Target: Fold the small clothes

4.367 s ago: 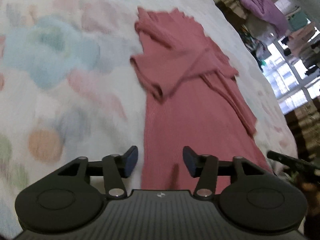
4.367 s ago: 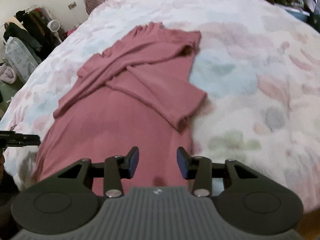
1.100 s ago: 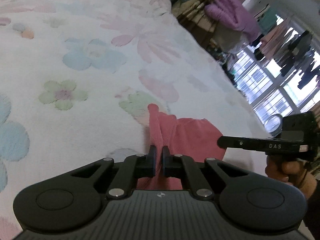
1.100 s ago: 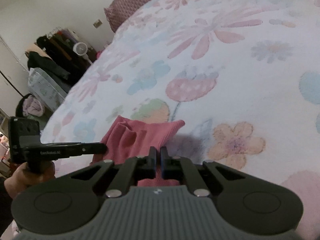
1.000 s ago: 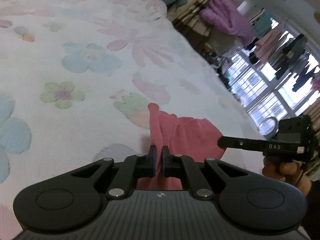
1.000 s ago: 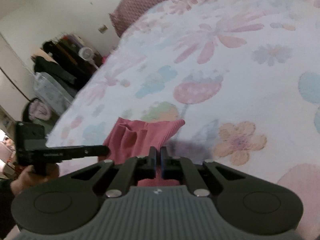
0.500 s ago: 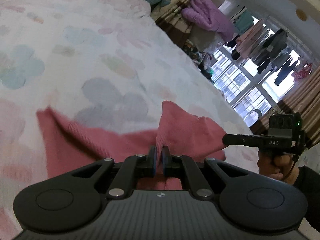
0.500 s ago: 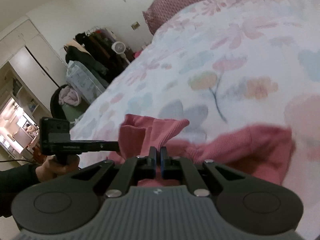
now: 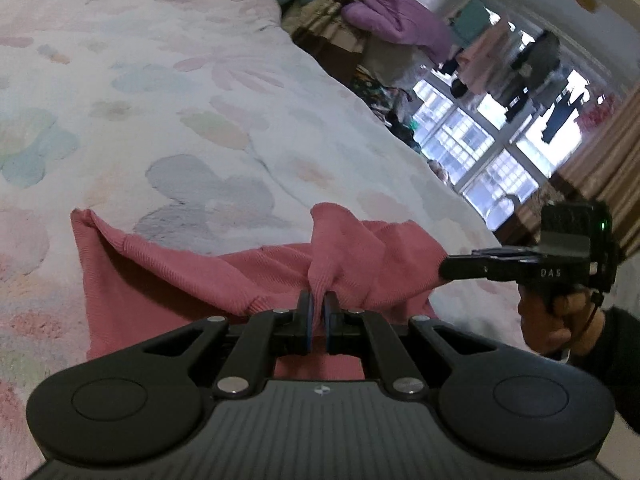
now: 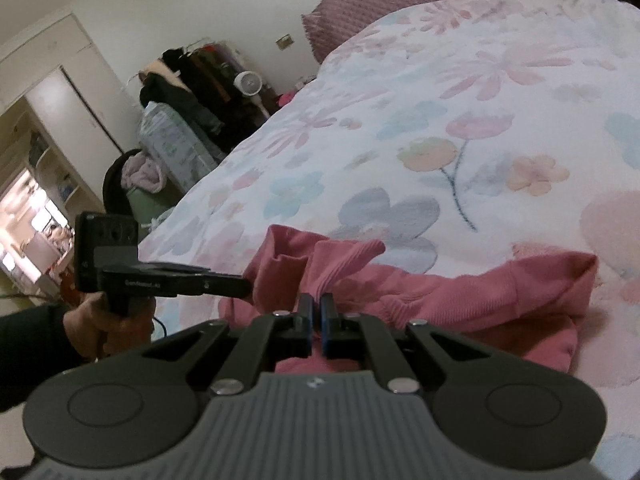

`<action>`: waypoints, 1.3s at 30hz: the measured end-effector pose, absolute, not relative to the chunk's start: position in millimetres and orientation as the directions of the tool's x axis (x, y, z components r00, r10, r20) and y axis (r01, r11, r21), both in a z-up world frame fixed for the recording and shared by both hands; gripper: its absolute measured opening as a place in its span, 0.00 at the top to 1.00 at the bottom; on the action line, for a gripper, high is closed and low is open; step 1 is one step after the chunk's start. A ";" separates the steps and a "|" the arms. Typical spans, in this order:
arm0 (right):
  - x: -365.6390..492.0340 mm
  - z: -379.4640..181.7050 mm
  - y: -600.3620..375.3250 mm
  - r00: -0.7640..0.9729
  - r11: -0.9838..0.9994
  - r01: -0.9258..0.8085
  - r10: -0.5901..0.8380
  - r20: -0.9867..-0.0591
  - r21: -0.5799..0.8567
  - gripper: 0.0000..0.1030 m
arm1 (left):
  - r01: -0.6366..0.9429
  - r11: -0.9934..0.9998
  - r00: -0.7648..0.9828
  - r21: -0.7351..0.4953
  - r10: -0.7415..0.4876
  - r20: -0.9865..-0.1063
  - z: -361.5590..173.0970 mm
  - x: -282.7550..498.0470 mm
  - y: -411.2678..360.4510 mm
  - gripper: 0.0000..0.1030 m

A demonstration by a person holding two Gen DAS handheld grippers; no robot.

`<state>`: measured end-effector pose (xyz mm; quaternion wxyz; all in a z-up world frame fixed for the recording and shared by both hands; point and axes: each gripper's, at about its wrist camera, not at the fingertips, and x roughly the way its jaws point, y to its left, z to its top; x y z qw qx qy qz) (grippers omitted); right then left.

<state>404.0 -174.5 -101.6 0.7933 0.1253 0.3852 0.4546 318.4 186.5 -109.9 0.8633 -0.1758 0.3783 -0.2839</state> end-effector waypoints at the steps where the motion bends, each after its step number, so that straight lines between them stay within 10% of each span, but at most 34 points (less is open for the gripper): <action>1: 401.1 -102.0 -173.6 0.288 0.556 -0.630 0.816 -0.502 0.542 1.00 | 0.360 0.780 0.548 -0.513 -0.621 -0.560 -111.1 316.6 185.2 0.96; 10: 365.0 -132.0 -171.6 0.240 0.628 -0.657 0.699 -0.673 0.418 0.96 | 0.363 0.840 0.449 -0.403 -0.537 -0.714 -139.8 300.1 177.2 0.90; 17: 363.1 -122.8 -199.6 0.281 0.682 -0.581 0.681 -0.677 0.444 0.68 | 0.302 0.828 0.423 -0.472 -0.560 -0.712 -128.6 291.4 199.1 0.59; 24: 364.5 -136.0 -193.0 0.237 0.680 -0.354 0.729 -0.642 0.642 0.67 | 0.168 0.723 0.422 -0.670 -0.667 -0.614 -133.5 286.0 188.7 0.39; 29: 353.8 -152.2 -169.8 0.226 0.694 -0.271 0.720 -0.656 0.667 0.68 | 0.057 0.713 0.436 -0.699 -0.647 -0.625 -150.7 292.0 181.3 0.46; 32: 352.1 -154.7 -164.0 0.249 0.699 -0.262 0.715 -0.654 0.665 0.97 | 0.038 0.657 0.479 -0.753 -0.673 -0.564 -153.2 293.1 185.8 0.96; 36: 346.3 -134.7 -173.0 0.320 0.650 -0.310 0.759 -0.567 0.694 0.98 | 0.116 0.656 0.552 -0.745 -0.667 -0.501 -140.8 283.7 186.5 0.96; 39: 344.0 -129.0 -179.3 0.334 0.641 -0.325 0.766 -0.549 0.696 0.98 | 0.086 0.734 0.477 -0.674 -0.624 -0.619 -155.8 283.9 177.7 0.95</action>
